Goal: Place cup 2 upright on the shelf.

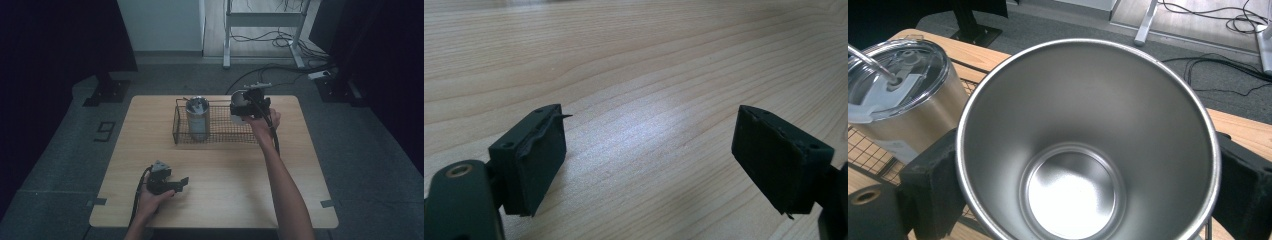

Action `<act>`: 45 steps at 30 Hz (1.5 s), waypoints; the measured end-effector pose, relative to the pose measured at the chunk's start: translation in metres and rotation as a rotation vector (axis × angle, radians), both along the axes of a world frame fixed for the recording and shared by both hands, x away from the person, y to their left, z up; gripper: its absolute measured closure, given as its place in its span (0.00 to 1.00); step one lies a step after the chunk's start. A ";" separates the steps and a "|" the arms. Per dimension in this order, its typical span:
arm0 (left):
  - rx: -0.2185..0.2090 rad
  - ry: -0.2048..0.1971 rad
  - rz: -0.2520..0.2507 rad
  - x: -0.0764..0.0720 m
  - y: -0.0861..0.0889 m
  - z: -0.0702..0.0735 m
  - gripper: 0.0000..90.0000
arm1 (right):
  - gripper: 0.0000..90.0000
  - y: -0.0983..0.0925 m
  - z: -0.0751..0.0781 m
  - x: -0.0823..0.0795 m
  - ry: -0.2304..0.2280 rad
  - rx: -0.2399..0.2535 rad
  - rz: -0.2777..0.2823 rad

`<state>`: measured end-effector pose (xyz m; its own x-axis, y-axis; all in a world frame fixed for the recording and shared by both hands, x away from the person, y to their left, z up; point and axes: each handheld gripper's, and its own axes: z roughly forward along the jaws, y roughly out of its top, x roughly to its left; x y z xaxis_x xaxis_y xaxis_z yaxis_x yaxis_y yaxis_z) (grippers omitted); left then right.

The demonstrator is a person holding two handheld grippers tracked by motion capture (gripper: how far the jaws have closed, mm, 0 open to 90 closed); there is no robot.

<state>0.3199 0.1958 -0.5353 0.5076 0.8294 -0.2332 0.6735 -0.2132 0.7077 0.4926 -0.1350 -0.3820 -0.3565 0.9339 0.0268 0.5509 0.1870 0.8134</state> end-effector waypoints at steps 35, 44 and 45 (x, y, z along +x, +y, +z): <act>0.005 0.014 -0.002 0.000 0.000 -0.002 0.16 | 0.07 -0.009 -0.041 0.028 0.073 -0.026 -0.044; 0.004 0.012 -0.002 0.000 0.000 -0.002 0.16 | 0.07 -0.006 -0.053 0.035 0.106 -0.044 -0.048; 0.004 0.012 -0.002 0.000 0.000 -0.002 0.16 | 0.07 -0.005 -0.054 0.036 0.109 -0.045 -0.048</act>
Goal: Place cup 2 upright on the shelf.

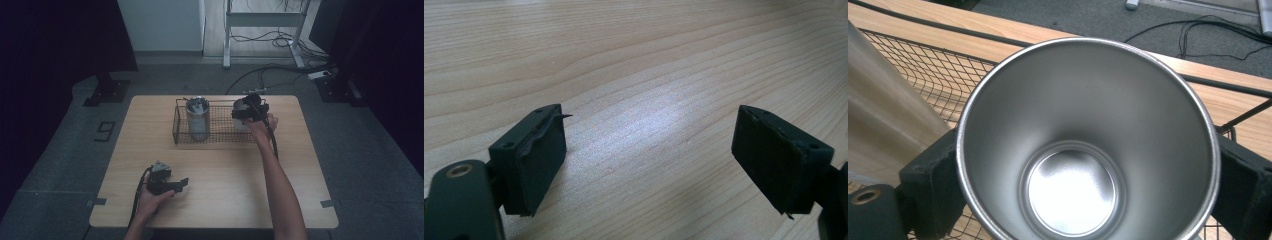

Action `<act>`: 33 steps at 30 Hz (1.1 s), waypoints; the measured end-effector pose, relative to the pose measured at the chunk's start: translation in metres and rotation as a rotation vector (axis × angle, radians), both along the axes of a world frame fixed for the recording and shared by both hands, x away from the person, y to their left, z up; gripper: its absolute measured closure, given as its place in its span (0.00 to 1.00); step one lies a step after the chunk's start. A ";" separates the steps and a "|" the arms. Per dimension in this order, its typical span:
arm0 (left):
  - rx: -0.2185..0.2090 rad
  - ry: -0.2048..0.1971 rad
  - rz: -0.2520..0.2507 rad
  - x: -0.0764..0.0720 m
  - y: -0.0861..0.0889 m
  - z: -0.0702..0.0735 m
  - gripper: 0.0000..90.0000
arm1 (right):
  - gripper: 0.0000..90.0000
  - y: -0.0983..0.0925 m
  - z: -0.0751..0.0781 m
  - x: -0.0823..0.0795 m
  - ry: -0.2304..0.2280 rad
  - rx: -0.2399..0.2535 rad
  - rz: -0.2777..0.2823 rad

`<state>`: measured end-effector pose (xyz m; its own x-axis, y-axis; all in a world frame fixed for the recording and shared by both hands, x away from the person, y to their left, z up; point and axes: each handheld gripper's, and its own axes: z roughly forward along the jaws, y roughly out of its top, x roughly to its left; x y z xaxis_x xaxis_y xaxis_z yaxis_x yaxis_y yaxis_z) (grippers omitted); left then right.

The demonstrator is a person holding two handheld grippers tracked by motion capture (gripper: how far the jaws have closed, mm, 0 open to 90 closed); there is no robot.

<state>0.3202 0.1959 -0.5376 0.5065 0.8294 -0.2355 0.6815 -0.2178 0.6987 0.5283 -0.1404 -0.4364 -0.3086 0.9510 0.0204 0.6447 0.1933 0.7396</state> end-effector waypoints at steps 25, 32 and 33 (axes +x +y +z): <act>0.006 0.005 -0.008 0.000 -0.002 -0.002 0.16 | 0.07 0.007 -0.022 0.011 0.060 -0.075 -0.001; 0.008 0.006 -0.009 0.000 -0.002 -0.002 0.16 | 0.07 0.008 -0.027 0.013 0.088 -0.074 0.004; 0.009 0.006 -0.009 0.000 -0.002 -0.002 0.16 | 0.07 0.008 -0.028 0.014 0.089 -0.080 0.006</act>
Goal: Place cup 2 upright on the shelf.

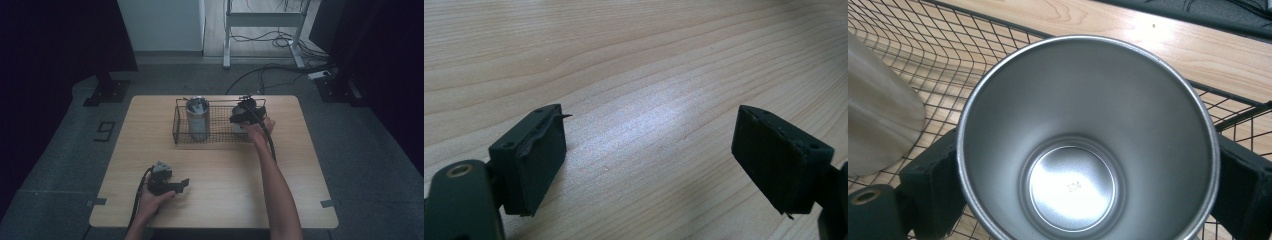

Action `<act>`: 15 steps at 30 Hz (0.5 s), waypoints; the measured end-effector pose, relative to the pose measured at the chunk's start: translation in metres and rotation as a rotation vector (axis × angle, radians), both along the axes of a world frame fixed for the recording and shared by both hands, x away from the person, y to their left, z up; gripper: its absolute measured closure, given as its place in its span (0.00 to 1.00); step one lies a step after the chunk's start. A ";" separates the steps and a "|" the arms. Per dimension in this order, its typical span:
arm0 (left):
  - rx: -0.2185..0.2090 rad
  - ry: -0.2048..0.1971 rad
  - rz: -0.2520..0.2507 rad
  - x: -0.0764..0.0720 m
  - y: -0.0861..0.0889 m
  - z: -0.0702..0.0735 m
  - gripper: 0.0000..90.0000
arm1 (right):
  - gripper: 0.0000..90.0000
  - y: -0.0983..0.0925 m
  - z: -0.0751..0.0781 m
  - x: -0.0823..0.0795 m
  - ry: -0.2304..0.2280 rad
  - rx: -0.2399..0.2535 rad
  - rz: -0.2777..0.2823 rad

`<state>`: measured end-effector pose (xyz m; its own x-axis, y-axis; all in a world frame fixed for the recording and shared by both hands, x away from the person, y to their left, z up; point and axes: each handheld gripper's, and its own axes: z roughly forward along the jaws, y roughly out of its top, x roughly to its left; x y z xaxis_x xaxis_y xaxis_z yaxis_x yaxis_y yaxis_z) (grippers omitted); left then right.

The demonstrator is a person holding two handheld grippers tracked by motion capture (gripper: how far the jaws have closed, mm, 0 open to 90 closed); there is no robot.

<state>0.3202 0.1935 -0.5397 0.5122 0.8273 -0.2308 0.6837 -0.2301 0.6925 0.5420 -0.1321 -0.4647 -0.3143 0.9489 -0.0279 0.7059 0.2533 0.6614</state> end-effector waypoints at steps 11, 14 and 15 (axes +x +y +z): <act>0.002 0.002 -0.001 0.000 0.000 0.000 0.16 | 0.07 -0.002 -0.007 0.000 0.019 -0.007 0.001; 0.002 0.003 -0.004 0.000 -0.001 -0.001 0.16 | 0.07 -0.005 -0.008 -0.002 0.018 -0.002 0.001; 0.003 0.004 -0.005 0.000 -0.001 -0.001 0.16 | 0.06 -0.005 -0.008 -0.003 0.012 0.003 -0.009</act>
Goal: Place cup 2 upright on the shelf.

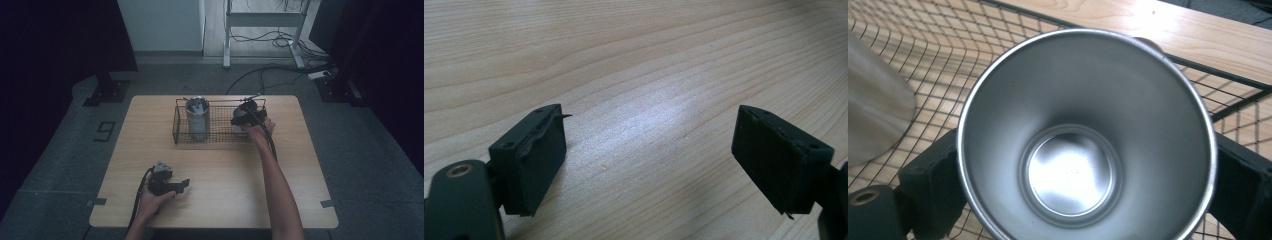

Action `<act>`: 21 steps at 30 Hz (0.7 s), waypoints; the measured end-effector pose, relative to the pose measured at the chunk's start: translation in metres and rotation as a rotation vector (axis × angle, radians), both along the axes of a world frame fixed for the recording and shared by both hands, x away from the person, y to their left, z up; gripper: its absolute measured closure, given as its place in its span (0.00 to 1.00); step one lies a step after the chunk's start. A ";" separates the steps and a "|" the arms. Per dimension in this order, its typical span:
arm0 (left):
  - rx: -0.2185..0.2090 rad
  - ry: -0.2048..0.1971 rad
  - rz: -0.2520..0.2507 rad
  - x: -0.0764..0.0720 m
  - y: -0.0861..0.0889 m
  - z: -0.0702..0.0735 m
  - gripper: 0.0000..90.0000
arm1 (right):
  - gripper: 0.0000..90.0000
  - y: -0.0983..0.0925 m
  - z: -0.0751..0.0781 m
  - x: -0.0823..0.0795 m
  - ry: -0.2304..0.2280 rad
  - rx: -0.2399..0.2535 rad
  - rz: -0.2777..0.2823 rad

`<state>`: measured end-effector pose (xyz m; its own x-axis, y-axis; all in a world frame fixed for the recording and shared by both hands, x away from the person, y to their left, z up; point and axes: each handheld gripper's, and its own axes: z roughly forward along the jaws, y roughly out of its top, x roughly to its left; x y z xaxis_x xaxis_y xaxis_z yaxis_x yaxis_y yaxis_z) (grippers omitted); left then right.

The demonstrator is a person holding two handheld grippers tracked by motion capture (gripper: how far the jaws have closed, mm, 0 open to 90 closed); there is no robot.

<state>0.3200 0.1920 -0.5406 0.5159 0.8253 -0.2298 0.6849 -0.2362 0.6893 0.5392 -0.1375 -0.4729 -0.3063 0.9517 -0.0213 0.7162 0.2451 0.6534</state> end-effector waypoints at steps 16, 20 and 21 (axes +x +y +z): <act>0.002 0.003 -0.005 0.000 -0.002 -0.001 0.16 | 0.03 -0.014 0.024 -0.014 -0.123 0.098 -0.028; 0.002 0.004 -0.005 0.000 -0.002 -0.001 0.16 | 0.04 -0.017 0.028 -0.018 -0.135 0.112 -0.031; 0.002 0.004 -0.005 0.000 -0.002 -0.001 0.16 | 0.04 -0.018 0.030 -0.019 -0.137 0.115 -0.030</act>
<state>0.3196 0.1896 -0.5417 0.5188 0.8233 -0.2301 0.6864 -0.2407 0.6862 0.5198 -0.1555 -0.4430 -0.2791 0.9590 0.0491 0.6244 0.1424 0.7680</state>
